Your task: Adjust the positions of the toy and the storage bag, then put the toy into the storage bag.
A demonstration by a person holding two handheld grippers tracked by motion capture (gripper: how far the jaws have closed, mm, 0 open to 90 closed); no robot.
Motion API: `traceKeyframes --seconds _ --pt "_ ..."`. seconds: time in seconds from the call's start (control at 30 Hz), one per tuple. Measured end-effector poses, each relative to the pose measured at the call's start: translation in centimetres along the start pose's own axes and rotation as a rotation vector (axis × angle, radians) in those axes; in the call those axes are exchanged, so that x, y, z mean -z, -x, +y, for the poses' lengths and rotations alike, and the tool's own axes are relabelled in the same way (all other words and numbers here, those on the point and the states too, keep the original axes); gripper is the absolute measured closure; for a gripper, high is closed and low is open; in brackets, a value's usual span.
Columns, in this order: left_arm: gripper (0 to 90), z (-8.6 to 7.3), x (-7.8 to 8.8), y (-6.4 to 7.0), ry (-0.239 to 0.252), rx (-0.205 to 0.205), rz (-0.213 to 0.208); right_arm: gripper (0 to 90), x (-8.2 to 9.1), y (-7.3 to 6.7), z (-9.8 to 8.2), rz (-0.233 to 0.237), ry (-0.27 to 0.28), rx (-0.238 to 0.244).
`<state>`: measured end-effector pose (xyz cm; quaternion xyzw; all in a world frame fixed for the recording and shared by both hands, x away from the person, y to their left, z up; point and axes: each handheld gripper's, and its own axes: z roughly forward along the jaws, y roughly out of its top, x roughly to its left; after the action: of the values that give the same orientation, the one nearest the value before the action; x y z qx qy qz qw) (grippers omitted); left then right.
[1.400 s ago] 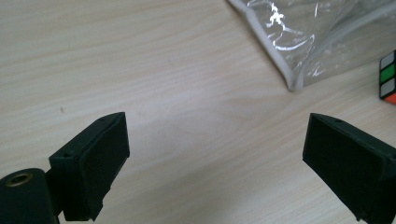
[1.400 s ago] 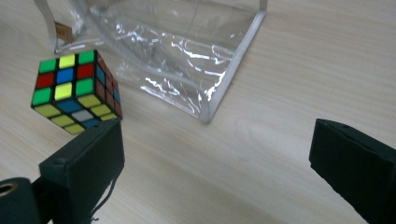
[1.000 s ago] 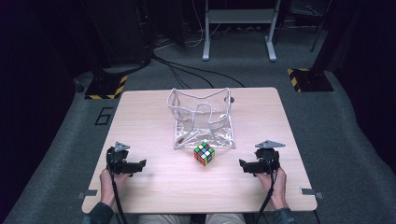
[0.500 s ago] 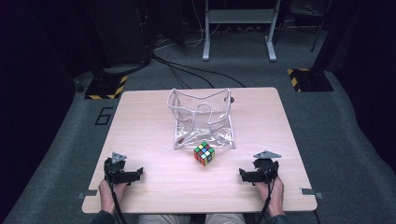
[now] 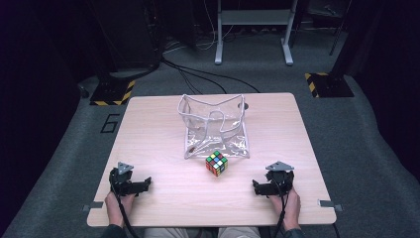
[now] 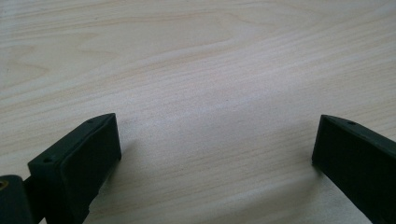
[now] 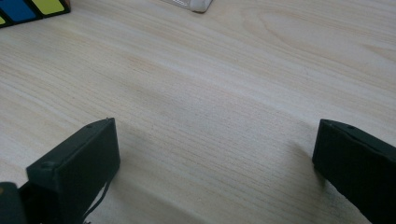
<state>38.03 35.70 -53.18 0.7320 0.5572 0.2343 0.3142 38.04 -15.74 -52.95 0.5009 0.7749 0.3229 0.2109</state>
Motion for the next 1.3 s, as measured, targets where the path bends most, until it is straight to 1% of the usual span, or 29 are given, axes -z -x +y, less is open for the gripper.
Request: traceKeyframes --seconds 1.1,1.13,1.23,1.3 --pt "1.2 0.06 -0.08 -0.09 0.001 0.018 0.012 0.0 -0.05 -0.04 0.05 -0.004 0.000 -0.001" --pt "1.1 0.08 -0.09 -0.10 -0.001 0.019 0.011 0.0 -0.05 -0.05 0.12 -0.001 -0.006 0.007" --pt "1.1 0.10 -0.11 -0.09 0.000 0.019 0.013 0.0 -0.05 -0.10 0.18 0.001 -0.012 0.003" --pt "1.1 0.12 -0.12 -0.10 -0.002 0.018 0.014 0.4 -0.08 -0.03 0.33 0.012 -0.020 0.011"
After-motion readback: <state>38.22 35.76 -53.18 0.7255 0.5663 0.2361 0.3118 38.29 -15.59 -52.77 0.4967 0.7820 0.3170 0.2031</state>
